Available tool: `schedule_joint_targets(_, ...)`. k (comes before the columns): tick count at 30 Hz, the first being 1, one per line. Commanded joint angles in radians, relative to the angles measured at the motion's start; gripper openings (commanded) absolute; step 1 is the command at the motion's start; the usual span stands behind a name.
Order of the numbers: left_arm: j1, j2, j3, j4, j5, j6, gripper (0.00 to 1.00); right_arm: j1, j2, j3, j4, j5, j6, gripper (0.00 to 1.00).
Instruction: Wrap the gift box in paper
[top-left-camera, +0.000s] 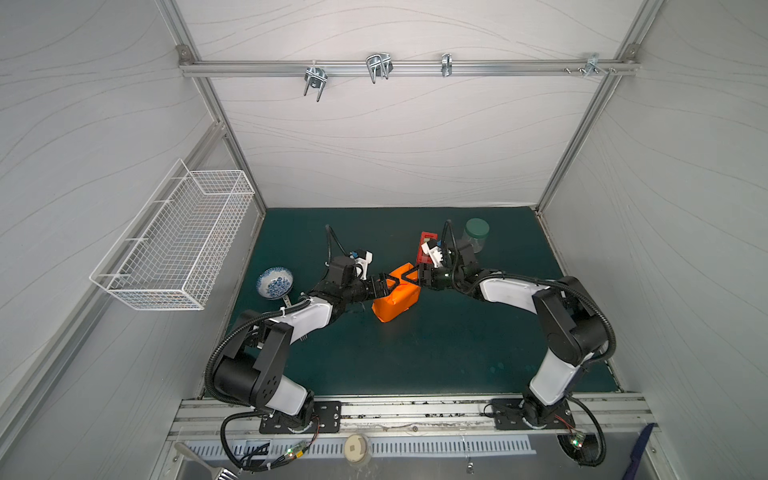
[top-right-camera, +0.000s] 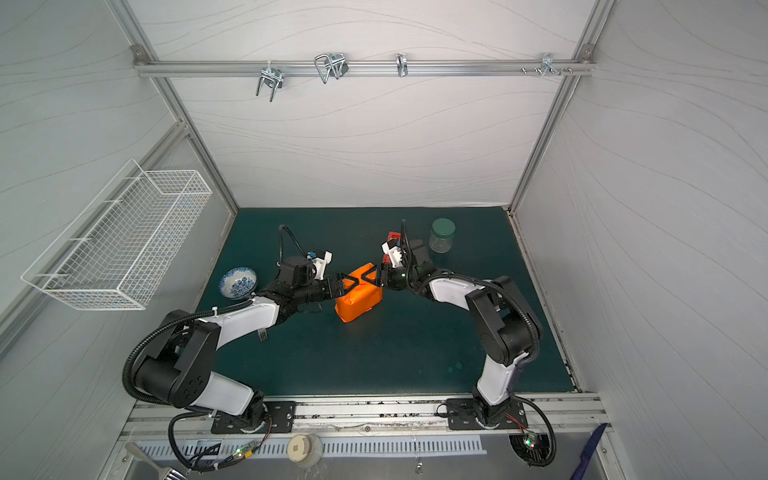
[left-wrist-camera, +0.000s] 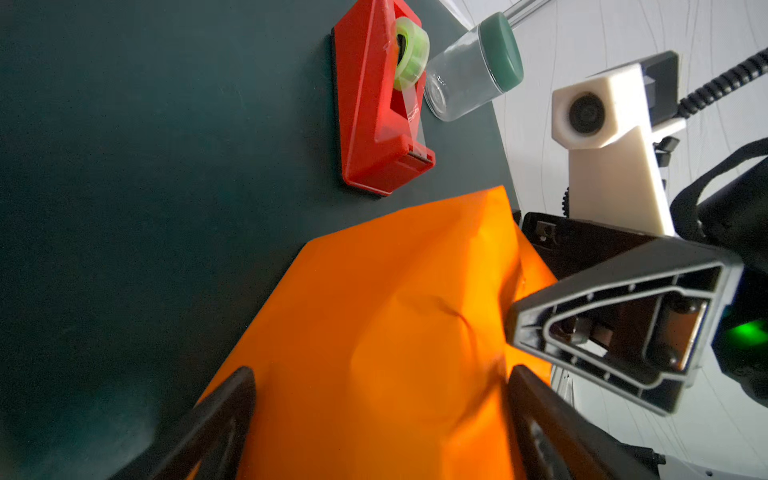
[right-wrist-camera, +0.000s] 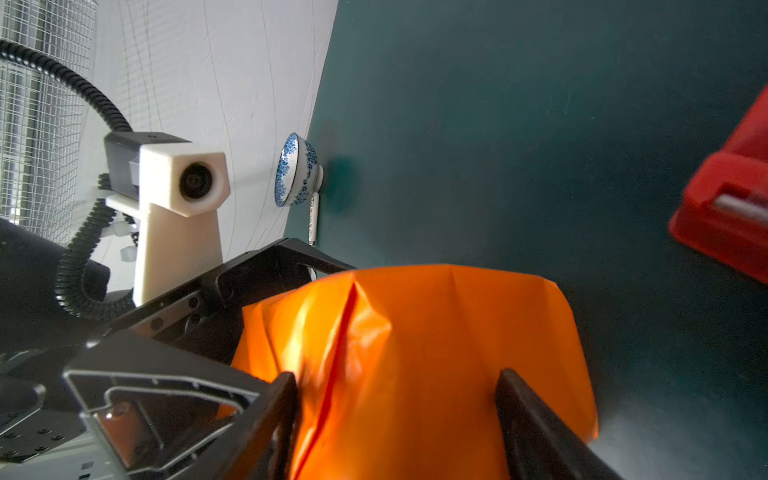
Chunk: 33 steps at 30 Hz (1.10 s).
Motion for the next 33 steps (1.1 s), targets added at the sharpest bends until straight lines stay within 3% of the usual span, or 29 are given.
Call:
schedule_joint_targets(1, -0.01, 0.028, -0.018, -0.105, -0.044, 0.082, 0.95, 0.004, -0.031, 0.026, -0.099, -0.005, 0.022, 0.78)
schedule_joint_targets(9, -0.01, 0.008, 0.002, -0.103, -0.053, 0.068, 0.95, 0.019, 0.003, -0.032, -0.058, -0.023, 0.038, 0.79)
schedule_joint_targets(21, -0.012, -0.165, -0.063, 0.031, -0.085, -0.206, 0.99, 0.027, 0.052, -0.088, 0.003, -0.017, 0.05, 0.77)
schedule_joint_targets(33, -0.045, -0.046, -0.08, 0.011, -0.098, -0.138, 0.99, 0.029, 0.056, -0.073, -0.008, -0.017, 0.042, 0.77)
